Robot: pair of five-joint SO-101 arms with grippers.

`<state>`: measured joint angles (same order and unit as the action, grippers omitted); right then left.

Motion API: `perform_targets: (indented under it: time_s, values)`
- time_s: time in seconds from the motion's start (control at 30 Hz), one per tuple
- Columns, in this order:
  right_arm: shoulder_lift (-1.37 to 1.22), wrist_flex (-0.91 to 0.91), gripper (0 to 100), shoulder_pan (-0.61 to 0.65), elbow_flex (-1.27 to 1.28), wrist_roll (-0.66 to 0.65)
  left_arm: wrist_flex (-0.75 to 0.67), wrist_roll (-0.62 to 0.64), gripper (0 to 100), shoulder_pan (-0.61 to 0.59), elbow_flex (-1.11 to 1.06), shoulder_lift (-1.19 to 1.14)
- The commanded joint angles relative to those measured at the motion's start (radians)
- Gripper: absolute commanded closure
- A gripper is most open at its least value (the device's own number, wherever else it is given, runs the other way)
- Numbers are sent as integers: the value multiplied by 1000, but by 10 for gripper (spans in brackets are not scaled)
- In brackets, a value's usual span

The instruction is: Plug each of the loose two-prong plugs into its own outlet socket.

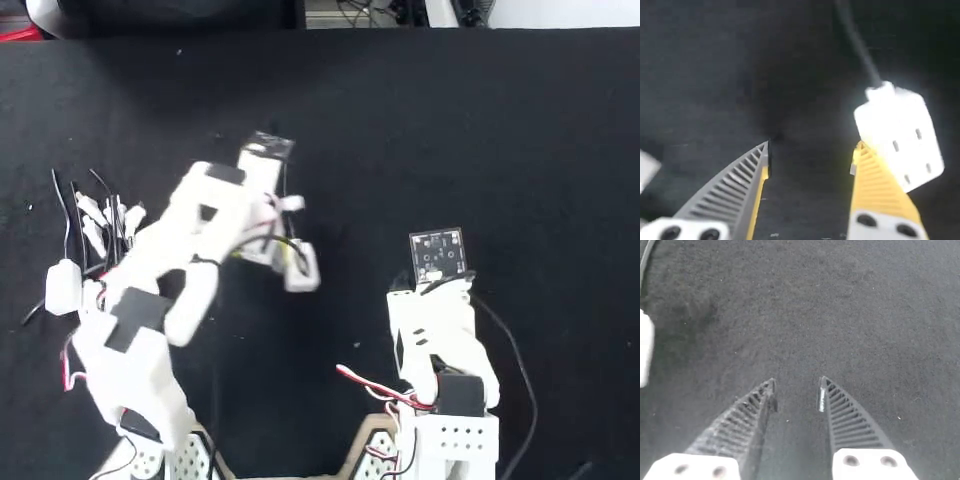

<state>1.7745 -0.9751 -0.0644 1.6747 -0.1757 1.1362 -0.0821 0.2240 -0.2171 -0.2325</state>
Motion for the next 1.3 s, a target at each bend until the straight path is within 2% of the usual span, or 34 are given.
perform_targets:
  time_s: [0.0,0.23,0.43,0.7,0.87,1.03,1.27]
  values:
    - [19,-5,871,-8,-13,9,-11,120,737,131,2,98]
    - [19,-5,871,-8,-12,9,-9,282,737,177,-24,133]
    - [19,-5,871,-8,-10,9,80,315,737,56,170,183]
    - [19,-5,871,-8,-8,9,-180,488,737,-13,220,-58]
    - [19,-5,871,-8,-8,8,-91,585,737,7,302,-153]
    - [19,-5,871,-8,-8,8,-61,657,737,-39,274,-199]
    - [19,-5,871,-8,-8,8,26,663,737,-130,177,-149]
